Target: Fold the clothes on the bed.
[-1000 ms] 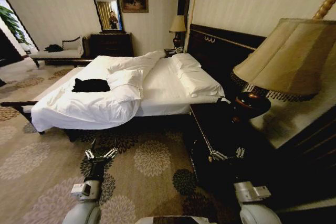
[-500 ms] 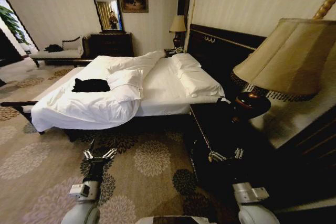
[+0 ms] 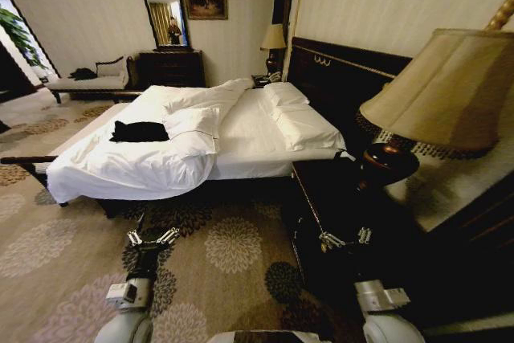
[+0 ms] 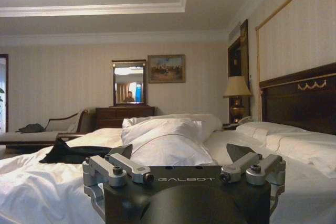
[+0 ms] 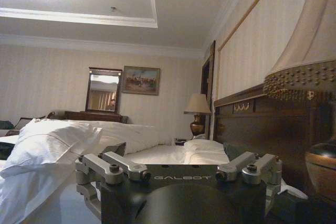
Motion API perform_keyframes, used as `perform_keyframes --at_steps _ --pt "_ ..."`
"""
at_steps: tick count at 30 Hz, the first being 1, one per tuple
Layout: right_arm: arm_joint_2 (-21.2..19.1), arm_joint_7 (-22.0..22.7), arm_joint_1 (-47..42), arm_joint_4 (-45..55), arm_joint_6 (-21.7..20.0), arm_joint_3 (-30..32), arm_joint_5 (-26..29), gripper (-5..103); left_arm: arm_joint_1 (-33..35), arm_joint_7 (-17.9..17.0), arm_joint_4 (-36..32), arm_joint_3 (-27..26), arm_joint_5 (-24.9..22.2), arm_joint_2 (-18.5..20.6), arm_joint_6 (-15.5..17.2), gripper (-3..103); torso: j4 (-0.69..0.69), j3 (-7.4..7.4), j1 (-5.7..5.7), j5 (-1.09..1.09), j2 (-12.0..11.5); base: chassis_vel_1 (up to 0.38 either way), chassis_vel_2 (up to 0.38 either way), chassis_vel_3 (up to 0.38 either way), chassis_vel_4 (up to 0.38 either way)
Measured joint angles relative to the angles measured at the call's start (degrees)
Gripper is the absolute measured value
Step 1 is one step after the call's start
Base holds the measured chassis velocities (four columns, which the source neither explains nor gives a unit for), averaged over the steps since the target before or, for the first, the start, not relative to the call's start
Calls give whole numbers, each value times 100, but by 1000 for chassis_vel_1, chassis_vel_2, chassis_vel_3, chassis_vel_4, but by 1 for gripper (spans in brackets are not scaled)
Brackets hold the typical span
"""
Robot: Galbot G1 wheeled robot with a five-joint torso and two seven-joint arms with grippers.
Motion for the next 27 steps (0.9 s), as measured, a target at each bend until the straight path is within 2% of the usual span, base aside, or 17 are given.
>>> perform_keyframes --at_steps 18,27 --pt "8 13 111 -166 38 16 43 100 -38 13 70 26 3 -18 -46 100 -1 0 1 0 0 -133 122 127 -123" --pt "-62 26 138 -211 7 -6 220 100 -46 318 94 66 -320 59 -79 100 -1 0 0 0 0 -118 123 112 -130"
